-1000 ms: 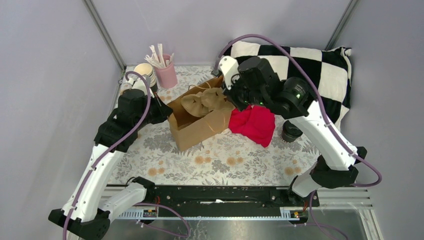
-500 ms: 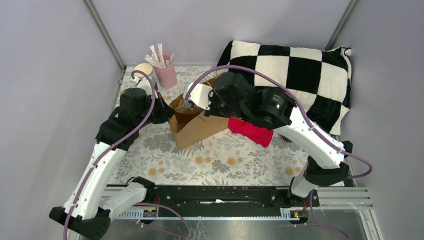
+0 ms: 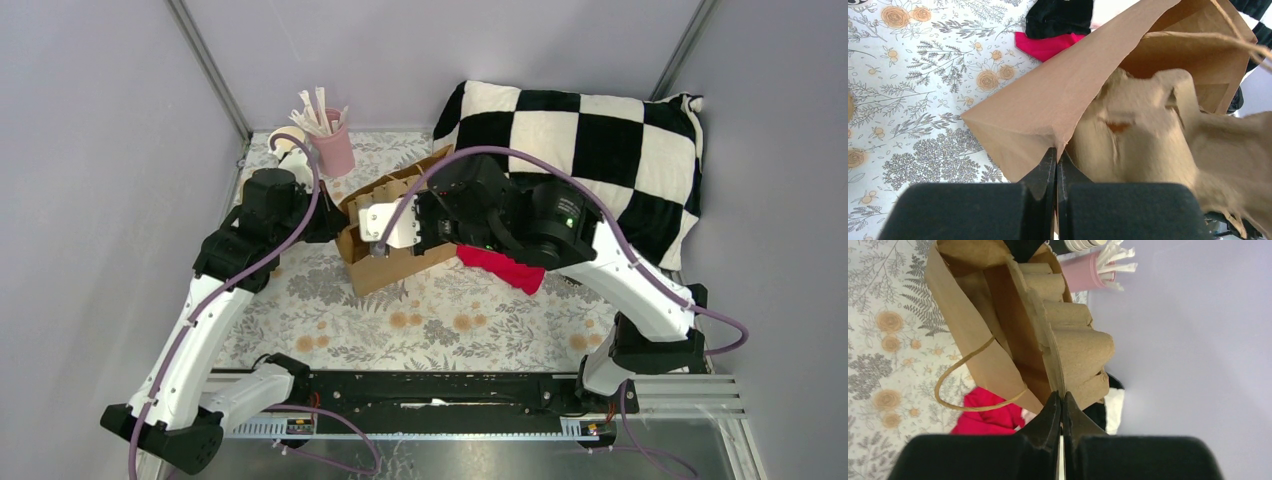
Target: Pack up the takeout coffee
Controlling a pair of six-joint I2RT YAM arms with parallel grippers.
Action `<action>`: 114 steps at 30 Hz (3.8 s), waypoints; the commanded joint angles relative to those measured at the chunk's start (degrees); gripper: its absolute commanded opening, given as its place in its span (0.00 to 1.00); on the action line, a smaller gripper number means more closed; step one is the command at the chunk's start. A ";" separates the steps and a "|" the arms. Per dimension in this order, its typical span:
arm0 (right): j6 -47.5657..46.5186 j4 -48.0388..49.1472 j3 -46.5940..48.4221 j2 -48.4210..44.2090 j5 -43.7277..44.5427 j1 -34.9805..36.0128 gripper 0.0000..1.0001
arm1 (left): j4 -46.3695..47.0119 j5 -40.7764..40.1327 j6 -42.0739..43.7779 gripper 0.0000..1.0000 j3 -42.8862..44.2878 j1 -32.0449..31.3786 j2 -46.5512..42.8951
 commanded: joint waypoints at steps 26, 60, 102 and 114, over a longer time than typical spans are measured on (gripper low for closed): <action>14.01 -7.37 -5.07 -2.53 -19.91 -7.16 0.00 | 5.89 -1.41 0.51 0.00 1.73 -0.35 -1.60; 73.37 2.21 -12.51 3.52 -21.97 -25.09 0.00 | 4.31 -1.79 0.44 0.00 -3.63 -0.30 -4.33; 74.01 12.38 -6.81 17.95 -28.74 -24.98 0.10 | 4.24 -4.12 0.14 0.00 -4.21 -0.30 -2.85; 74.71 0.45 0.52 13.82 0.10 -24.31 0.63 | 2.96 -7.31 -0.05 0.00 -4.29 -0.30 -2.92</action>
